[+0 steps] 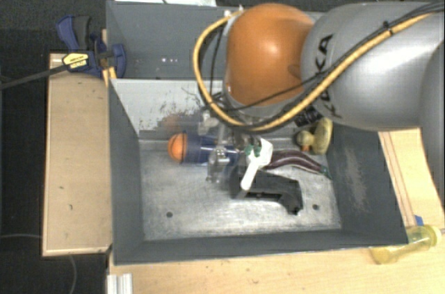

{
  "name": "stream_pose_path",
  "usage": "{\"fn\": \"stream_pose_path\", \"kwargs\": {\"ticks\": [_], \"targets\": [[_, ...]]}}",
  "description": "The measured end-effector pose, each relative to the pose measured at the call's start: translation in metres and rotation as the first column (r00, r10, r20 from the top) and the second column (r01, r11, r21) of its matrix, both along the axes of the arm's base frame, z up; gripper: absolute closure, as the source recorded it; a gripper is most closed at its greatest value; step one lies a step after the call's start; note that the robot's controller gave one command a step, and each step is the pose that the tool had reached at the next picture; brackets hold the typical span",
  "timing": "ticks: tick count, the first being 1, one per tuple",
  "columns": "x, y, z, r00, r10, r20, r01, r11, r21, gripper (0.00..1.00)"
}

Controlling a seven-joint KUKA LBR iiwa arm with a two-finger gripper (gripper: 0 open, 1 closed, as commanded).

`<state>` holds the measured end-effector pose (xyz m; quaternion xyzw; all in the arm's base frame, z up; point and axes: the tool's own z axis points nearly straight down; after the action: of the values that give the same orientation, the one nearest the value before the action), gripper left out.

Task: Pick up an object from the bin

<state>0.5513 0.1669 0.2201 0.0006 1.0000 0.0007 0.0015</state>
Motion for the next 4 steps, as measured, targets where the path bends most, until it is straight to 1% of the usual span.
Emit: {"fn": "stream_pose_path", "kwargs": {"ticks": [1, 2, 3, 4], "targets": [[0.021, -0.036, -0.069, 1.0, 0.013, 0.005, -0.013, 1.0, 0.001, 0.0], [0.035, -0.064, -0.076, 0.999, 0.033, 0.002, -0.033, 0.999, 0.0, 0.0], [0.042, -0.066, -0.112, 1.0, -0.029, 0.001, 0.029, 1.0, 0.0, 0.0], [0.042, -0.046, -0.149, 0.997, -0.081, 0.007, 0.081, 0.997, 0.0, 0.0]]}}
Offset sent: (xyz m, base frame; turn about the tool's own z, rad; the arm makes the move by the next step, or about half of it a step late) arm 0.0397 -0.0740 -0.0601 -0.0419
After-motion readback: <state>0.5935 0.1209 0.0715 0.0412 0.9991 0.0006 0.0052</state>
